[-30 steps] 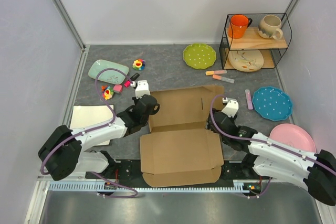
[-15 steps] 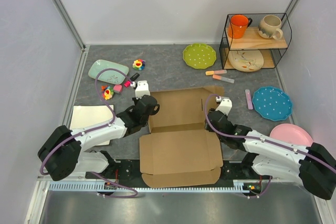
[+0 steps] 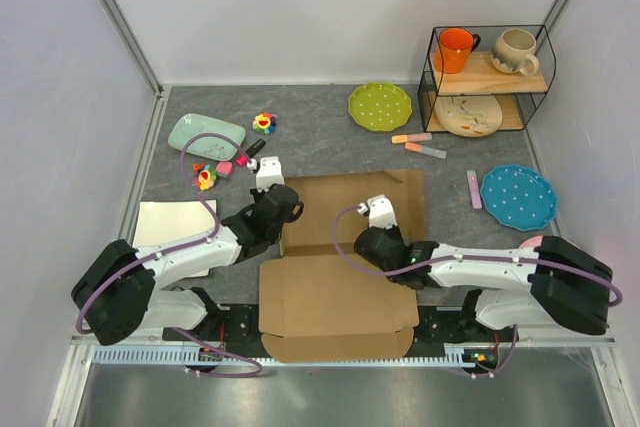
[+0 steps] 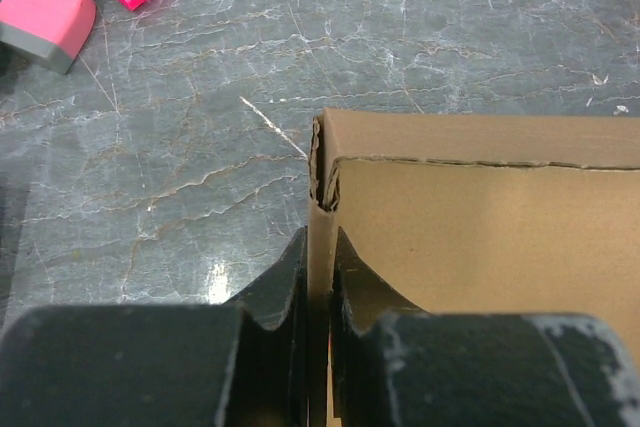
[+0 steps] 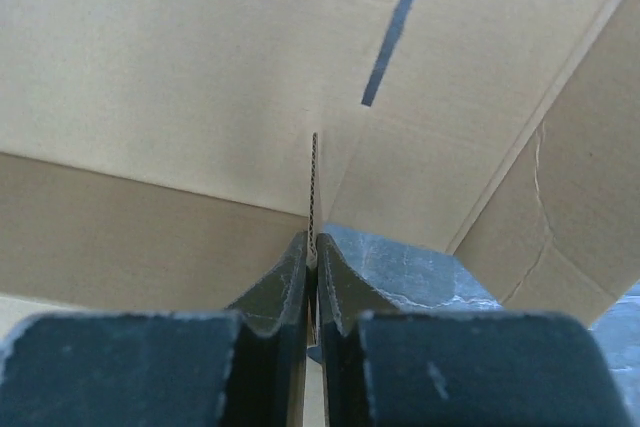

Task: Fold the paper box

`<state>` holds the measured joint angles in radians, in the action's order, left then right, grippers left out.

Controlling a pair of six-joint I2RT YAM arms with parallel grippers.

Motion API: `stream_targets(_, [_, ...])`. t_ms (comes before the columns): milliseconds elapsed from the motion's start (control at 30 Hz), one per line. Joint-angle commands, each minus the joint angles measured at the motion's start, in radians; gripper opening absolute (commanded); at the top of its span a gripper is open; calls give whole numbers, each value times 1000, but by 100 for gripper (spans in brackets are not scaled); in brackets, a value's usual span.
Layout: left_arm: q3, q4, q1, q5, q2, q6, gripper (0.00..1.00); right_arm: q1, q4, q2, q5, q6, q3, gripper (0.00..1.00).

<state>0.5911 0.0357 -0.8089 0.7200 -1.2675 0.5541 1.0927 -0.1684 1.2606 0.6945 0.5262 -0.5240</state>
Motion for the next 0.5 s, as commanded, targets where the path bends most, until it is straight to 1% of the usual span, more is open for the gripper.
stream_targets(0, [-31,0,-9,2,22,69,2,94,23,74,144,-58,-82,11])
stream_targets(33, [-34,3,-7,2,25,72,2,110,15,88,158,-63,-87,13])
stream_targets(133, [-39,3,-7,6,26,72,2,157,-20,137,233,-58,-122,24])
stream_targets(167, [-40,3,-7,9,28,72,2,167,-42,144,253,-46,-136,36])
stream_targets(200, [-42,3,-9,9,30,72,2,170,-74,137,264,-25,-154,42])
stream_targets(233, [-45,3,-9,10,33,72,2,170,-79,122,273,-20,-160,54])
stream_targets(300, [-48,4,-7,16,37,72,2,170,-94,34,284,-12,-178,66])
stream_targets(333, [-50,4,-9,22,42,72,2,170,-105,-34,302,-11,-188,74])
stream_targets(400, [-56,9,-7,29,48,70,2,170,-141,-99,324,-15,-232,80])
stream_targets(433, [-57,12,-7,33,51,70,2,170,-158,-159,338,-18,-251,83])
stream_targets(467, [-60,18,-9,39,57,70,2,161,-192,-187,377,-15,-267,83])
